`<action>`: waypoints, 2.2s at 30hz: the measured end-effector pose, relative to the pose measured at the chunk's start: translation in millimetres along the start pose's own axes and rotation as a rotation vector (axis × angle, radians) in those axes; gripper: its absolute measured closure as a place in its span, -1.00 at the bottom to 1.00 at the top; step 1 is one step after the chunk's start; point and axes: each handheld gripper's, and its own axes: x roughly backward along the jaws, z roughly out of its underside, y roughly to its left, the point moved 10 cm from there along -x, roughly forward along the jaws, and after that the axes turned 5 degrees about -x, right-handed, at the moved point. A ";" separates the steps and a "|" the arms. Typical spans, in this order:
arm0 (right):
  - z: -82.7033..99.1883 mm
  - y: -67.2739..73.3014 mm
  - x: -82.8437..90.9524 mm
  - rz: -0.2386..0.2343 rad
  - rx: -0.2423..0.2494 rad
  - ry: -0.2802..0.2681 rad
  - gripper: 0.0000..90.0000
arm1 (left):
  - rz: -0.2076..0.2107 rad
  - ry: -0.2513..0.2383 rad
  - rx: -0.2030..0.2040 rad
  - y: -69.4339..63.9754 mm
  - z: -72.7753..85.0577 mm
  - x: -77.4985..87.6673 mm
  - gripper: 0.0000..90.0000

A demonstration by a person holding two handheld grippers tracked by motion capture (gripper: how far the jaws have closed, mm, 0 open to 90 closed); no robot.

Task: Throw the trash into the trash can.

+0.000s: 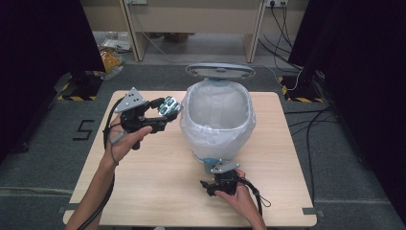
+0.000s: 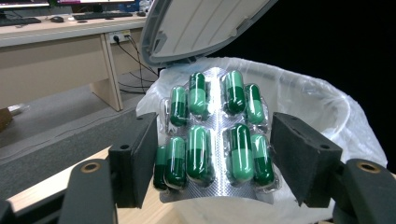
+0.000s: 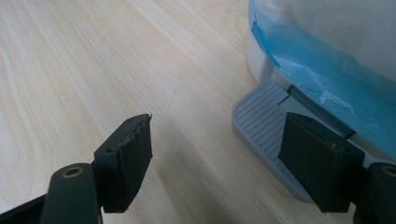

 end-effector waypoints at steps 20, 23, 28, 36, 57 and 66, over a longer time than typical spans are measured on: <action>0.0 -0.3 0.1 -0.002 -0.001 -0.001 -0.44 | 0.026 -0.002 0.001 -10.0 -19.8 -29.3 -0.26; 0.1 -0.2 0.2 -0.002 0.001 0.002 -0.44 | 0.035 -0.001 0.000 -14.5 -22.2 -36.0 -0.26; 0.4 0.3 0.3 -0.002 -0.005 0.003 -0.44 | 0.043 0.014 -0.013 -20.8 -23.5 -47.7 -0.26; 0.4 0.3 0.3 -0.003 -0.004 0.003 -0.44 | 0.057 0.023 -0.012 -27.4 -25.0 -61.0 -0.26; 0.5 0.3 0.1 -0.002 0.000 0.003 -0.44 | 0.068 0.066 -0.022 -37.8 -27.8 -93.9 -0.26; 0.5 0.2 0.3 -0.003 0.001 0.003 -0.44 | 0.069 0.090 -0.035 -42.0 -26.8 -107.9 -0.29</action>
